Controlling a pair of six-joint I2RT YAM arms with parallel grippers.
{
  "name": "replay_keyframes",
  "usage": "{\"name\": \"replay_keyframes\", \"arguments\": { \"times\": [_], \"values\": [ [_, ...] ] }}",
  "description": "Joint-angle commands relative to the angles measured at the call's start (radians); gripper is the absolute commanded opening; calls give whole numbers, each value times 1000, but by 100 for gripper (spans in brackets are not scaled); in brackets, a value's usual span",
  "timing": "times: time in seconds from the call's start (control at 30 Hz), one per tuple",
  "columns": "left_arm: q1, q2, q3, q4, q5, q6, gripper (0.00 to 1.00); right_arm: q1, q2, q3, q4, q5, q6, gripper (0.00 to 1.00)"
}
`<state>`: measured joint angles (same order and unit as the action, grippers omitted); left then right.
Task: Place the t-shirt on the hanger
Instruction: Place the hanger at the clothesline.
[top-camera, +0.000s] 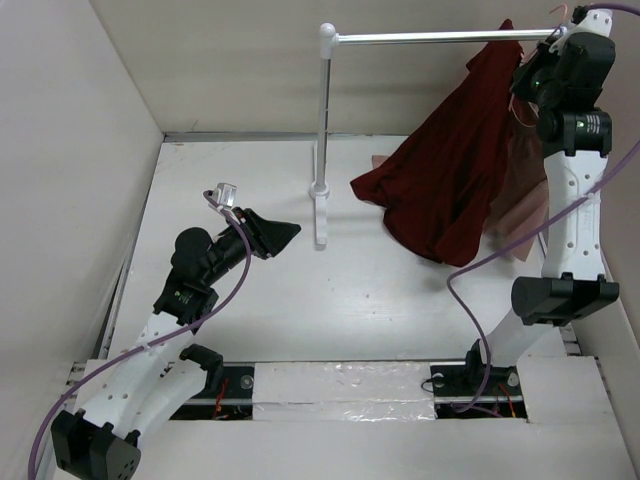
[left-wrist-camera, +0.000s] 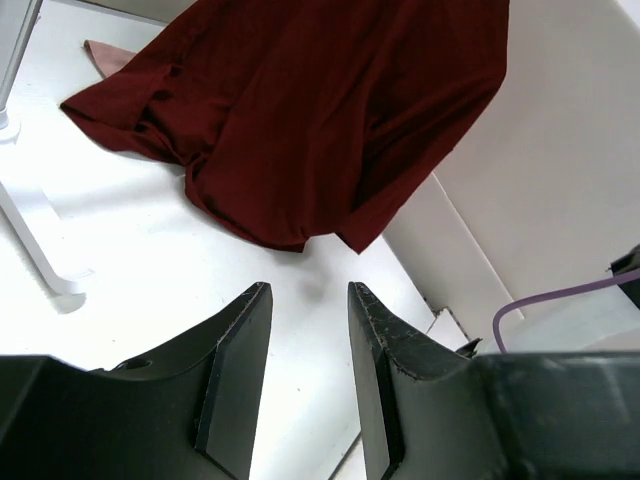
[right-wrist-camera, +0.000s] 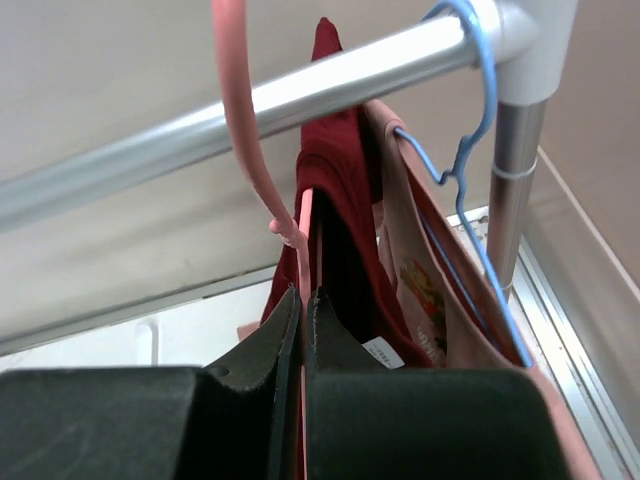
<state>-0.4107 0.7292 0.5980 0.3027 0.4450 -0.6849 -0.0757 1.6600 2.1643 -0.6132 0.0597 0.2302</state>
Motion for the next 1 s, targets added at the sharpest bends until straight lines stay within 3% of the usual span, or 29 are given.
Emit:
{"name": "replay_keyframes", "arguments": {
  "times": [0.0,0.13,0.4,0.57,0.97],
  "values": [
    [-2,-5,-6,55,20,5,33,-28,30,121,50,-49,-12,0],
    [-2,6,-7,58,23,5,33,-50,87,167,42,-84,-11,0],
    [-2,27,-23,93,38,-8,33,-70,115,80,101,-124,12,0],
    [-2,27,-26,101,41,-10,32,-81,44,-125,211,-136,44,0],
    [-2,39,-29,107,41,-15,32,-99,6,-277,288,-178,72,0]
  ]
}}
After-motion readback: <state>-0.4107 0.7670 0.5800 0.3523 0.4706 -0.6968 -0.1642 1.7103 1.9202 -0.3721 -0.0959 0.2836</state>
